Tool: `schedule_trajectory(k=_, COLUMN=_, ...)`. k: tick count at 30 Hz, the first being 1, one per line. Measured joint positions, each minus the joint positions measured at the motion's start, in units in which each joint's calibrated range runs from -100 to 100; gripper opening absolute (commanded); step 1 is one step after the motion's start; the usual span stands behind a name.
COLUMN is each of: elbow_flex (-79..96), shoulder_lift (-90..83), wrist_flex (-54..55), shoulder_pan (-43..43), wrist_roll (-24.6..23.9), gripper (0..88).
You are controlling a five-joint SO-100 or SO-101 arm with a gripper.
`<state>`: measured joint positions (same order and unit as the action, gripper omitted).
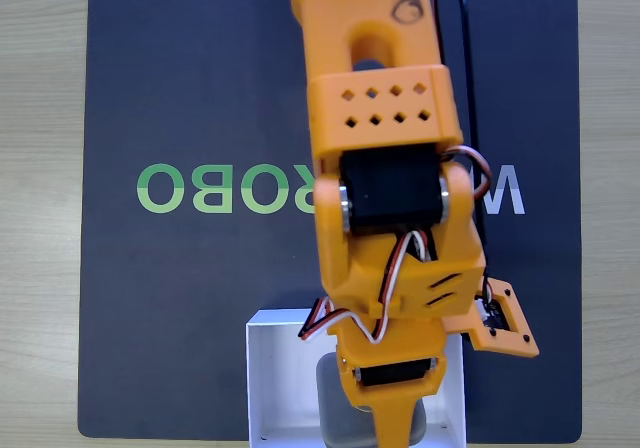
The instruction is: Grab the usb to bin
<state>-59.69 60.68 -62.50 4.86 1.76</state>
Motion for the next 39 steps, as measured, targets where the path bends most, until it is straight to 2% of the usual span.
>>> schedule_trajectory(k=3, elbow_flex=0.0, shoulder_lift=0.0, wrist_flex=-0.1, shoulder_pan=0.0, wrist_roll=0.0, gripper=36.8)
schedule_trajectory(k=6, elbow_flex=0.0, shoulder_lift=0.0, wrist_flex=-0.1, shoulder_pan=0.0, wrist_roll=0.0, gripper=40.5)
schedule_trajectory(k=18, elbow_flex=-0.1, shoulder_lift=0.0, wrist_flex=-0.1, shoulder_pan=0.0, wrist_roll=0.1, gripper=46.6)
schedule_trajectory(k=24, elbow_flex=-0.1, shoulder_lift=-1.5, wrist_flex=-0.1, shoulder_pan=0.0, wrist_roll=-0.1, gripper=45.9)
schedule_trajectory(k=27, elbow_flex=-0.1, shoulder_lift=-6.3, wrist_flex=-0.2, shoulder_pan=0.0, wrist_roll=-0.1, gripper=39.6)
schedule_trajectory(k=34, elbow_flex=11.4, shoulder_lift=-24.5, wrist_flex=-0.2, shoulder_pan=0.2, wrist_roll=-0.1, gripper=0.4)
schedule_trajectory(k=39, elbow_flex=24.8, shoulder_lift=-38.9, wrist_flex=-0.4, shoulder_pan=1.8, wrist_roll=-0.1, gripper=1.0)
